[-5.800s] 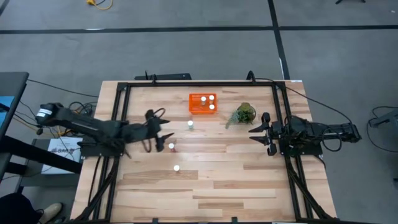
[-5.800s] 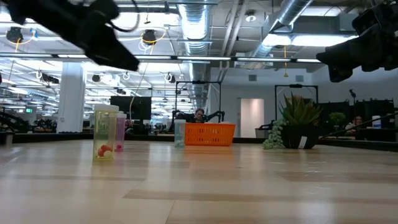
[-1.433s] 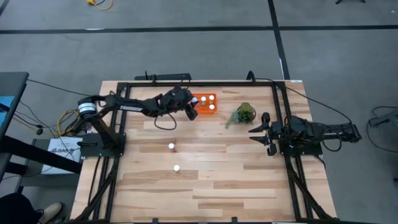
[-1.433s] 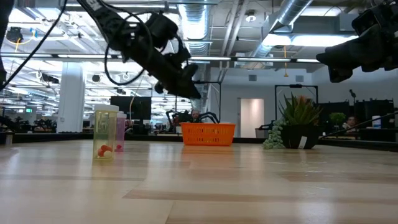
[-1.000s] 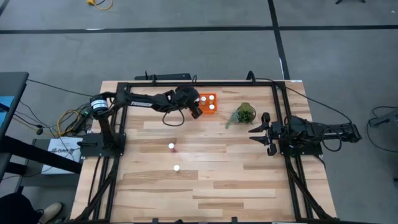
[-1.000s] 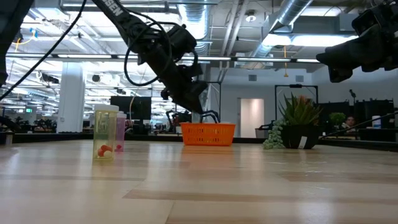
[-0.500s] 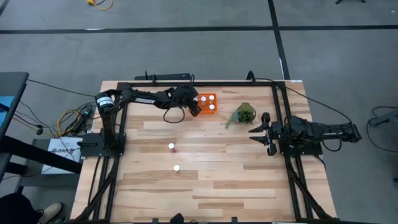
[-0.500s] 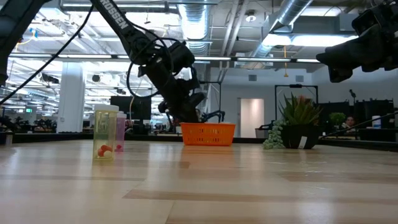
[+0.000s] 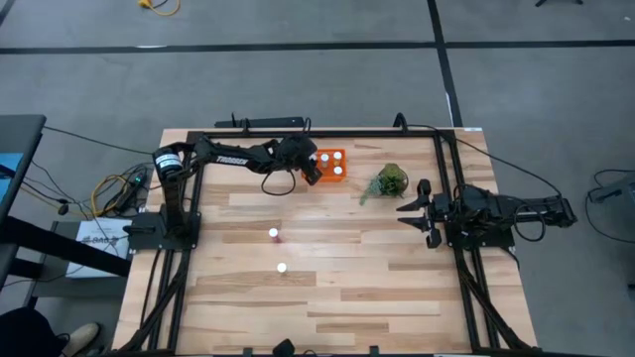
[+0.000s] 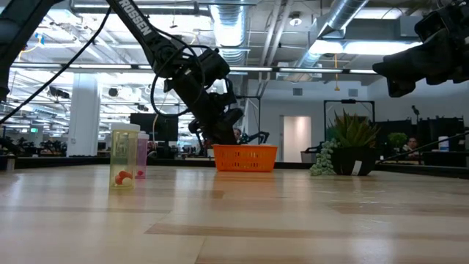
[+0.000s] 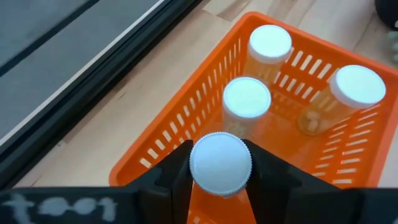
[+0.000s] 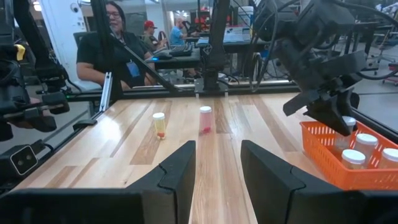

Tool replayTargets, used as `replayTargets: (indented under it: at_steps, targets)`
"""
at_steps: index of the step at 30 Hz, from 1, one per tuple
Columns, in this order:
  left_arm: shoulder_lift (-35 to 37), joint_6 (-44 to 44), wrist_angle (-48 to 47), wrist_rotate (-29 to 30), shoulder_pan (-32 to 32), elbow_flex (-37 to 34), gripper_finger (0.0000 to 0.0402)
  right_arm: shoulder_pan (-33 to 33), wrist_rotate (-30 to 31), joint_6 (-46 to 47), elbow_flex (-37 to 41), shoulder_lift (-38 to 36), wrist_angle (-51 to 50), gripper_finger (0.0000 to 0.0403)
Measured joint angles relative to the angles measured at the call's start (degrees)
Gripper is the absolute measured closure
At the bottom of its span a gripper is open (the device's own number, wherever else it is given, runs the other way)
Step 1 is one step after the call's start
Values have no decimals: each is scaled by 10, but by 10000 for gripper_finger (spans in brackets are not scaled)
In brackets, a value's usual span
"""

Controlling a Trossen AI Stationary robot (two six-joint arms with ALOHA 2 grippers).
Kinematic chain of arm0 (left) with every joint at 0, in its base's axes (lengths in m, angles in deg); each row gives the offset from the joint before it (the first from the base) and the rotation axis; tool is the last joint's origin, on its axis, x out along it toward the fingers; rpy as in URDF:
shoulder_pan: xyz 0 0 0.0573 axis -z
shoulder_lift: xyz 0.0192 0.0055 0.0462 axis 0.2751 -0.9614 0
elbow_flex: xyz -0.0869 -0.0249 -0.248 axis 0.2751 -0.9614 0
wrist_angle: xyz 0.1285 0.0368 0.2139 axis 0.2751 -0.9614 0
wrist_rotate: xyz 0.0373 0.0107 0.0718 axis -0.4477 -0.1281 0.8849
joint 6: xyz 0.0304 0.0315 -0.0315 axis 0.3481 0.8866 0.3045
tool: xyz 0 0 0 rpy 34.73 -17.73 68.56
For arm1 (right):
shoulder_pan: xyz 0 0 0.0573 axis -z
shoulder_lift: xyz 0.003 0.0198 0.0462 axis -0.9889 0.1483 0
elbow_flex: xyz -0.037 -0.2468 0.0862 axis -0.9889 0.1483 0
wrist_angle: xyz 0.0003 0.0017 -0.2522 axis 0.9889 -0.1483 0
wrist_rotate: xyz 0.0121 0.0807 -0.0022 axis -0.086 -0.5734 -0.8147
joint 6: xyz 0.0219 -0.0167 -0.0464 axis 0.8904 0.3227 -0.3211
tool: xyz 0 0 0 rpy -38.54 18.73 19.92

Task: Pick and place pill bottles into a basket
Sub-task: Put the blue pill bottle into the orange bin, then put the pink pill bottle into the orange bin

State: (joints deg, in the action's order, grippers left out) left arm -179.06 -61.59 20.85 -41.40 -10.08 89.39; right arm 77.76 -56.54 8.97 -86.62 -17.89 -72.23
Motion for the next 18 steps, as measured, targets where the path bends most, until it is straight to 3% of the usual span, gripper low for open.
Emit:
replayTargets:
  at_steps: [13, 18]
  targets:
    - [0, 25, -1, -2, -2, 0, 212, 0, 0, 0, 0, 0, 0, 282]
    - [33, 38, -19, -2, 6, 11, 204, 0, 0, 0, 0, 0, 0, 282]
